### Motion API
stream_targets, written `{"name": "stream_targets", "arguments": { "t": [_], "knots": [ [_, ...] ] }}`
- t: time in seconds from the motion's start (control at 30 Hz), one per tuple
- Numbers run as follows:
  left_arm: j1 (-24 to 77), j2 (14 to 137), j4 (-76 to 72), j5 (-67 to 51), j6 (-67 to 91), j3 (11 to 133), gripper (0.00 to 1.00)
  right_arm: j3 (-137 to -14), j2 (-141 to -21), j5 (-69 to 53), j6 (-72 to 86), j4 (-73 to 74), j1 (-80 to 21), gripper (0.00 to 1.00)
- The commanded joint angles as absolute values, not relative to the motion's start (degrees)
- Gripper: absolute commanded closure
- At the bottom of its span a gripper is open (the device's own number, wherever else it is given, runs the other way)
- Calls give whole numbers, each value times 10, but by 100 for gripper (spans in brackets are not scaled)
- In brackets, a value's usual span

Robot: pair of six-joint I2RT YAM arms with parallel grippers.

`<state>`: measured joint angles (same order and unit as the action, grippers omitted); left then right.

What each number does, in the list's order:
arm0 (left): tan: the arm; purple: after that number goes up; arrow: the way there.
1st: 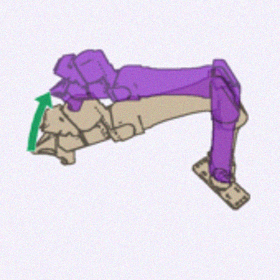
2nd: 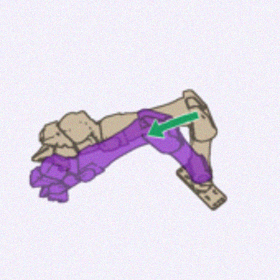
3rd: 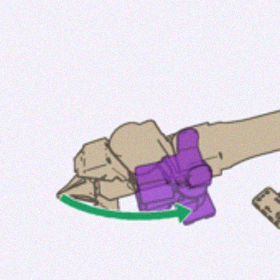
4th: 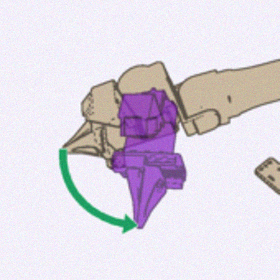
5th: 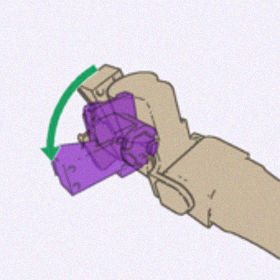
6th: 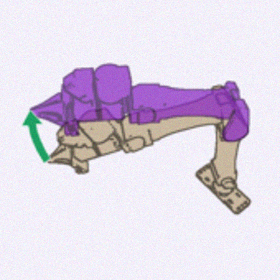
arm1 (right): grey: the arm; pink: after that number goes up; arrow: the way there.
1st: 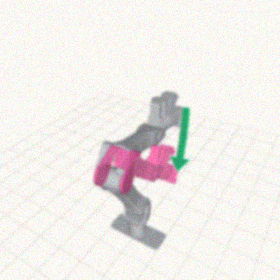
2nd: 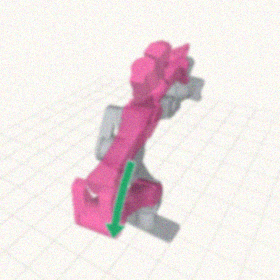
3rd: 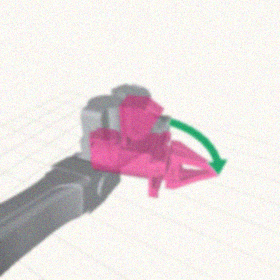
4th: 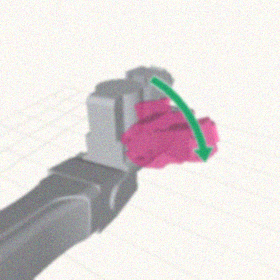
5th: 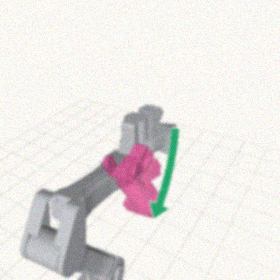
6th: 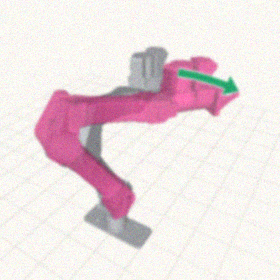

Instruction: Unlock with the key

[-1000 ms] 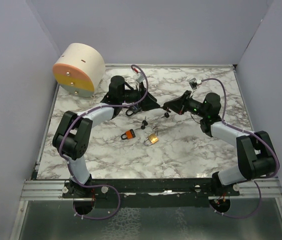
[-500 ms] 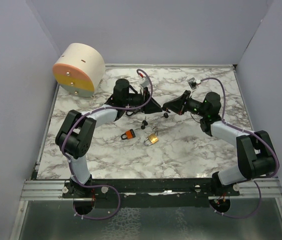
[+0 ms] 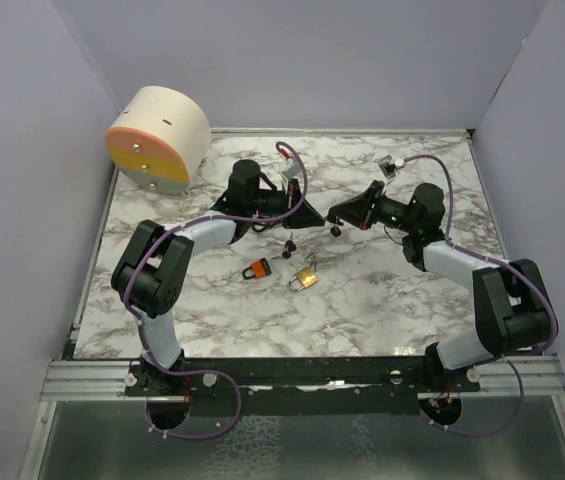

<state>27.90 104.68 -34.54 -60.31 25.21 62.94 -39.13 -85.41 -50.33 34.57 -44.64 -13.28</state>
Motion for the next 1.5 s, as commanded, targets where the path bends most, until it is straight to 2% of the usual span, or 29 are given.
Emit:
{"name": "stream_targets", "arguments": {
  "t": [0.0,0.07,0.17,0.27,0.47,0.73,0.83,1.1,1.47],
  "knots": [
    [287,1042,-360,-608,236,624,100,-408,-868,-514,357,-471,-129,99],
    [293,1042,-360,-606,235,623,100,-408,-872,-517,368,-483,-128,98],
    [303,1038,-361,-593,237,621,100,-406,-882,-522,393,-507,-124,78],
    [313,1029,-366,-576,243,614,100,-400,-889,-528,417,-541,-120,68],
    [318,1013,-402,-554,272,596,100,-390,-898,-539,447,-583,-111,67],
    [318,993,-474,-481,353,560,100,-358,-890,-514,487,-635,-87,56],
    [318,984,-545,-432,410,529,100,-342,-887,-497,506,-662,-82,55],
    [322,1021,-849,-324,604,447,100,-311,-897,-460,555,-738,-81,54],
    [376,1059,-990,-200,648,401,100,-287,-914,-437,620,-843,-81,54]
  ]
}}
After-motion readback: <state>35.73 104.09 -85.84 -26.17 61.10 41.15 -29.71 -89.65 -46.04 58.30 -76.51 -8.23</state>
